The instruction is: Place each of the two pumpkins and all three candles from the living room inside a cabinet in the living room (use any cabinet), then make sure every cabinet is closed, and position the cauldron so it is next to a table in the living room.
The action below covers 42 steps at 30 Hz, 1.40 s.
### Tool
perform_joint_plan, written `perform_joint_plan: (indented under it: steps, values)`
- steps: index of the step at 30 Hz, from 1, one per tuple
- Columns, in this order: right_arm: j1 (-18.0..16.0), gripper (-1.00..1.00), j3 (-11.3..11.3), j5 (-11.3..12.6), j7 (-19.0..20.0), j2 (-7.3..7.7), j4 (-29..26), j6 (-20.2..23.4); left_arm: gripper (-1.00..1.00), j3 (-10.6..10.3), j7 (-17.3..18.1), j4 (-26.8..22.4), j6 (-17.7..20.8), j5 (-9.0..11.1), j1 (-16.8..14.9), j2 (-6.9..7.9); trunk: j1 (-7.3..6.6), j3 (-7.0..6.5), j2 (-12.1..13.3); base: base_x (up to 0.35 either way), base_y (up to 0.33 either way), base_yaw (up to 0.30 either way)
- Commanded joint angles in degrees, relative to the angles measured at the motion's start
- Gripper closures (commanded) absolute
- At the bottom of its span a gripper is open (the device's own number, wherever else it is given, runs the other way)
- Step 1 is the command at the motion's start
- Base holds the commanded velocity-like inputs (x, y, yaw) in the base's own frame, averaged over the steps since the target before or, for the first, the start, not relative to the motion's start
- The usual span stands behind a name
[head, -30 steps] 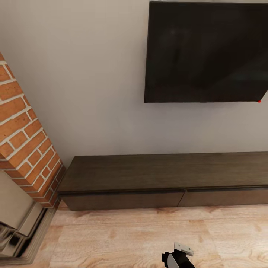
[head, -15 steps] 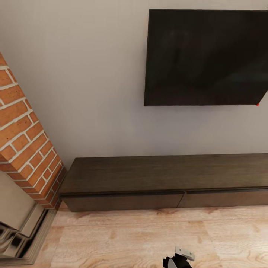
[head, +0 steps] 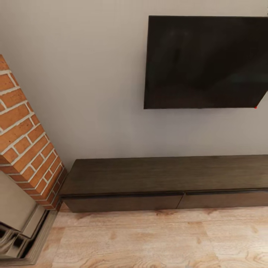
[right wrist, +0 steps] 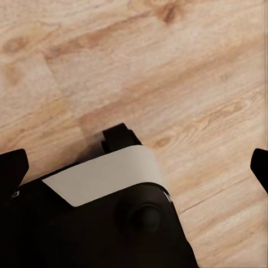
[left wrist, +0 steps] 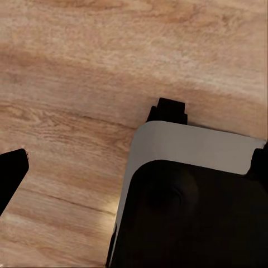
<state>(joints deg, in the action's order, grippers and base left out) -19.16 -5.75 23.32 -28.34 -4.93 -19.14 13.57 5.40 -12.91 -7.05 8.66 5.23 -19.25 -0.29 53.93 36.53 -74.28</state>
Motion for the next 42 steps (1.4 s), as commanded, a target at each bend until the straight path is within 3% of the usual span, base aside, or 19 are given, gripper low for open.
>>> perform_joint_plan:
  steps: [1, 12, 21, 25, 28, 31, 34, 42]
  values:
    - [-0.02, -1.0, -0.52, 0.26, -0.42, 0.05, -0.03, 0.38, -1.0, 0.23, -0.18, 0.63, 0.19, 0.49, 0.0, -0.05, -0.23, -0.14, 0.39, 0.0, 0.0, 0.0]
    - [0.0, -1.0, -0.74, -0.17, -0.49, 0.07, 0.32, 0.32, -1.0, 0.22, -0.18, 3.16, 0.08, 0.49, 0.16, 0.29, -2.64, -2.11, 4.8, 0.0, 0.0, 0.0]
    - [0.03, -1.0, -0.64, -0.31, -0.49, 0.29, 5.76, 0.08, -1.0, -0.46, -0.18, 5.36, -1.33, 0.46, 0.98, 0.2, -4.62, -3.73, 8.41, 0.0, 0.0, 0.0]
    - [0.08, -1.0, -0.88, -0.17, -0.49, 1.46, 7.09, 0.03, -1.0, -0.67, -0.18, 5.45, -1.48, -0.67, 1.56, 0.19, -5.5, -4.45, 10.02, 0.0, 0.0, 0.0]
    - [0.08, -1.0, -0.85, -0.11, -0.49, 2.2, 10.46, -2.35, -1.0, -0.78, -0.18, 5.46, -1.57, -2.81, 1.7, 0.1, -6.16, -4.99, 11.22, 0.0, 0.0, 0.0]
    - [0.09, -1.0, -0.9, -0.16, -0.46, 2.99, 15.49, -8.95, -1.0, -0.81, -0.18, 5.49, -1.69, -4.69, 2.23, 0.0, -6.82, -5.52, 12.42, 0.0, 0.0, 0.0]
    - [0.16, -1.0, -0.96, -0.14, -0.49, 3.48, 17.8, -12.21, -1.0, -0.83, -0.18, 6.46, -2.3, -5.17, 2.67, -0.12, -7.48, -6.06, 13.63, 0.0, 0.0, 0.0]
    - [0.44, -1.0, -1.01, -0.04, -0.31, 3.54, 18.51, -13.44, -1.0, -0.82, -0.18, 7.2, -4.57, -5.23, 3.43, -0.14, -9.23, -7.5, 16.83, 0.0, 0.0, 0.0]
